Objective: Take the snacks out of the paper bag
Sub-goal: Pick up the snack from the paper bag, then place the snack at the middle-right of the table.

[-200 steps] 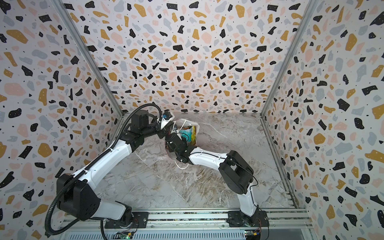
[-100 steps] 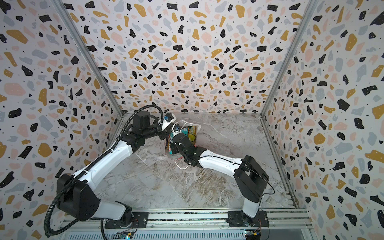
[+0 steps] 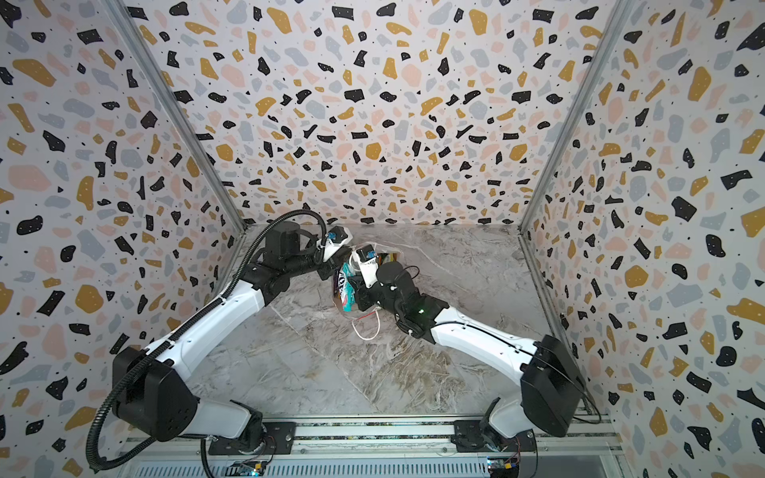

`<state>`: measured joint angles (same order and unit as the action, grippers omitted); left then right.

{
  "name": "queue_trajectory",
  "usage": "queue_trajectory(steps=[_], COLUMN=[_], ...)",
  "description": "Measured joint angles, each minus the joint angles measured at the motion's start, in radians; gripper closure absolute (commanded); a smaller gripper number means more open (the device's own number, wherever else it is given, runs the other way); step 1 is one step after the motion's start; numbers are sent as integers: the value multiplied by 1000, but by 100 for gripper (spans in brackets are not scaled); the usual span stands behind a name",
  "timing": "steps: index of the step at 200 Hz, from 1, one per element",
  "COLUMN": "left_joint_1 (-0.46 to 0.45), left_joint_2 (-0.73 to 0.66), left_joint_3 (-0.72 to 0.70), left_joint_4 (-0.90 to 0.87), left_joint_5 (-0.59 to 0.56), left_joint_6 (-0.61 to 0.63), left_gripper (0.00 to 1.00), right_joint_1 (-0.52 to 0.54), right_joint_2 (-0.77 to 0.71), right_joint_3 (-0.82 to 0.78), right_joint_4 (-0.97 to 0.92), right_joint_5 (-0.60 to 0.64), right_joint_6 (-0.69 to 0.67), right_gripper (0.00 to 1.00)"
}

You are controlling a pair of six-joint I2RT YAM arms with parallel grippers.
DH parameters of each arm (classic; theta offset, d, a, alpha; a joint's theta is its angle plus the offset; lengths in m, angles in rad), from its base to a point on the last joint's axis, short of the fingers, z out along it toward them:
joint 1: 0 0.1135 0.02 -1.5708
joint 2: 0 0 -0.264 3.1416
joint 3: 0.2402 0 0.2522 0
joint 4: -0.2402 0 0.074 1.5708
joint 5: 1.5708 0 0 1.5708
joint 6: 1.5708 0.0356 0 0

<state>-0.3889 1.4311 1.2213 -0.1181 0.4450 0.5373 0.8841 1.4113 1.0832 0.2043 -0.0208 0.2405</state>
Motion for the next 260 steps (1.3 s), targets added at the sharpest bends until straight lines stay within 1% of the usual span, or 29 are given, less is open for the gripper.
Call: queue_trajectory(steps=[34,63,100,121,133,159,178,200,216,239,260], left_joint_1=[0,0,0,0,0,0,0,0,0,0,0], left_joint_2=[0,-2,-3,-3,-3,-3,-6,-16,-21,-21,-21], left_joint_3=[-3,-20,-21,-21,-24,-36,-36,-36,-37,-37,-37], left_joint_4=[9,29,38,48,59,77,76,73,71,69,67], left_joint_5=[-6,-12,-18,-18,-17,-17,-21,-24,-24,-24,-18], left_joint_6=[-1,-3,-23,-48,-63,-78,-77,-76,-70,-65,-63], left_gripper=[100,100,100,100,100,100,100,100,100,100,100], right_joint_1=[-31,-40,-41,-43,-43,-61,-118,-204,-270,-372,-466], right_joint_2=[-66,-115,-234,-270,-274,-313,-363,-393,-413,-442,-426], right_joint_3=[-13,-55,-59,-38,-21,-19,-6,56,85,83,83], right_joint_4=[30,23,-49,-110,-149,-223,-280,-338,-351,-358,-369], right_joint_5=[-96,-160,-252,-302,-305,-266,-243,-212,-184,-143,-124], right_joint_6=[-23,-45,-61,-78,-84,-68,-39,-4,20,61,105], right_gripper=[100,100,100,100,100,100,100,100,100,99,100])
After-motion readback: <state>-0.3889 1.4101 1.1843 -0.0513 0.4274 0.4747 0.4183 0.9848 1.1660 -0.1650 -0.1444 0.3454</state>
